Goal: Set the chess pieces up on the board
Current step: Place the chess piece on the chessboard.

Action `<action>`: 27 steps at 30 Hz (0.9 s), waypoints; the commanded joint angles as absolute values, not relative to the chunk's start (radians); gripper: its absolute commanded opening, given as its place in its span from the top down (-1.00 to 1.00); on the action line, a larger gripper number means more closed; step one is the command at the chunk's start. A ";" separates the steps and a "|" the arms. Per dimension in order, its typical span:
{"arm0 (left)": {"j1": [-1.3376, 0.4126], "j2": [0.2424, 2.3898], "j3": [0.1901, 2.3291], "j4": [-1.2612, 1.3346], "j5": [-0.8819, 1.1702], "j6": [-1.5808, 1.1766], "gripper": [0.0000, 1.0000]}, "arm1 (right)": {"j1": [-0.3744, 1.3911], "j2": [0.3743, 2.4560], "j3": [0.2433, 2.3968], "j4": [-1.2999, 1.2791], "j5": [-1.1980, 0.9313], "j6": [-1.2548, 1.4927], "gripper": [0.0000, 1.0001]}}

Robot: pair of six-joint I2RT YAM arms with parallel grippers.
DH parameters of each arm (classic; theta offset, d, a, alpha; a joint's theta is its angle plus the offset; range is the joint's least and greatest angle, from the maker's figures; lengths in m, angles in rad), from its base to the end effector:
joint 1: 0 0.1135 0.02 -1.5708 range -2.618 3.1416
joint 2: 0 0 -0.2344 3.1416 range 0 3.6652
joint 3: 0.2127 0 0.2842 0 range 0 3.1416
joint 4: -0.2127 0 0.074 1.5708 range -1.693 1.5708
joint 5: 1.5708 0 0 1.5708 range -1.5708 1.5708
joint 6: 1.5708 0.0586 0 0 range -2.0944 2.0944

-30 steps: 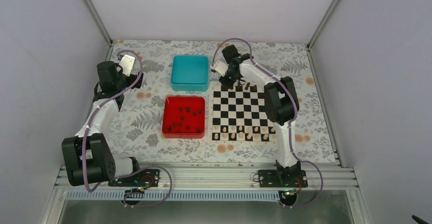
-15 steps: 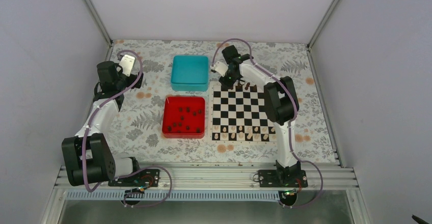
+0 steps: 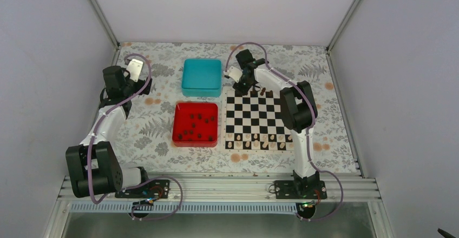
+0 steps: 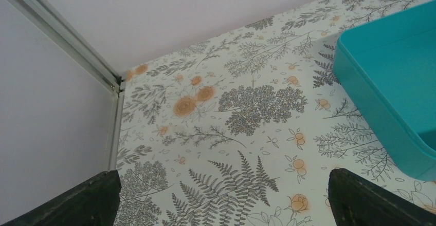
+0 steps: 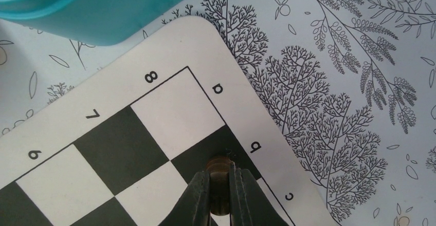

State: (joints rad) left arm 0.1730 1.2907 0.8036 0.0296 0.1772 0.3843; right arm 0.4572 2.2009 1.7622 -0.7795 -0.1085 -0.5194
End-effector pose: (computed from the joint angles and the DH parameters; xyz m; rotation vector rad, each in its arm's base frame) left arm 0.3435 0.0495 0.2036 0.3244 1.9988 0.1734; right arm 0.4286 0.2179 0.1151 -1.3293 2.4450 0.1356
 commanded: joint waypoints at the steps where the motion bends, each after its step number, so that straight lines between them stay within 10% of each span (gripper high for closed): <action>1: 0.178 1.285 0.795 0.065 0.196 0.381 -1.00 | 0.460 2.232 1.749 -0.769 -0.105 -0.529 0.90; 27: 0.179 1.286 0.798 0.063 0.198 0.380 -1.00 | 0.463 2.136 1.844 -0.825 -0.085 -0.523 0.30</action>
State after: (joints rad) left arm 0.1730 1.2907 0.8009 0.0299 0.1772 0.3843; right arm 0.4568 2.2040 1.7622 -0.7918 -0.0914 -0.5232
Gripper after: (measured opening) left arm 0.999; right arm 0.343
